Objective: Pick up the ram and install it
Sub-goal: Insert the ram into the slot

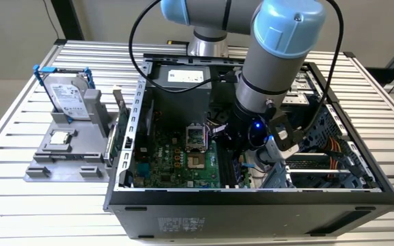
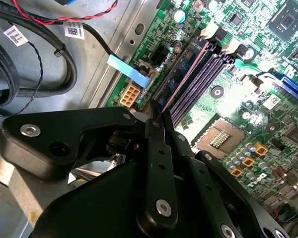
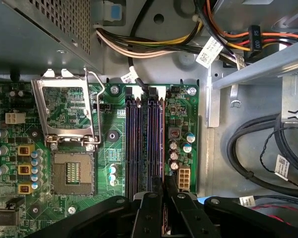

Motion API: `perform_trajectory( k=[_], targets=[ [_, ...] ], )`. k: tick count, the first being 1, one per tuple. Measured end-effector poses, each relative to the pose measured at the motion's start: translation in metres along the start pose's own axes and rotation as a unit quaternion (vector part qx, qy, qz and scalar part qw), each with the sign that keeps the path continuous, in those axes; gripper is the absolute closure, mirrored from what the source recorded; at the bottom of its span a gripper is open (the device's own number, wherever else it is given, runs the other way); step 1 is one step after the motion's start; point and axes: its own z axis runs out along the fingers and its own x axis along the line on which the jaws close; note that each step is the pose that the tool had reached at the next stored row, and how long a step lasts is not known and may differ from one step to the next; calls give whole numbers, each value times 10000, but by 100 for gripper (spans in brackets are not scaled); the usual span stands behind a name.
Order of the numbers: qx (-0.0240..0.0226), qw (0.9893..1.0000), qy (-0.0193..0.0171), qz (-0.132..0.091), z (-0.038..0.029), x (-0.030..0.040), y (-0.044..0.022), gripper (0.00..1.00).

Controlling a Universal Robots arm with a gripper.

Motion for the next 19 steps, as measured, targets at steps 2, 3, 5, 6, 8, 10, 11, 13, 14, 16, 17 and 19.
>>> perform_trajectory(
  k=[2,3,5,6,8,10,11,13,14,16,17,19],
  targets=[
    [0,10000,0,0,0,0,0,100],
    [0,10000,0,0,0,0,0,100],
    [0,10000,0,0,0,0,0,100],
    [-1,10000,0,1,-2,0,1,100],
    [-1,10000,0,0,-3,0,1,100],
    [0,10000,0,2,-4,0,1,100],
    [2,10000,0,2,-6,0,1,100],
    [3,10000,0,2,-15,0,1,100],
    [3,10000,0,2,-22,0,1,100],
    [4,10000,0,2,-44,0,1,100],
    [4,10000,1,2,-50,1,2,100],
    [3,10000,0,2,-50,1,2,100]
  ],
)
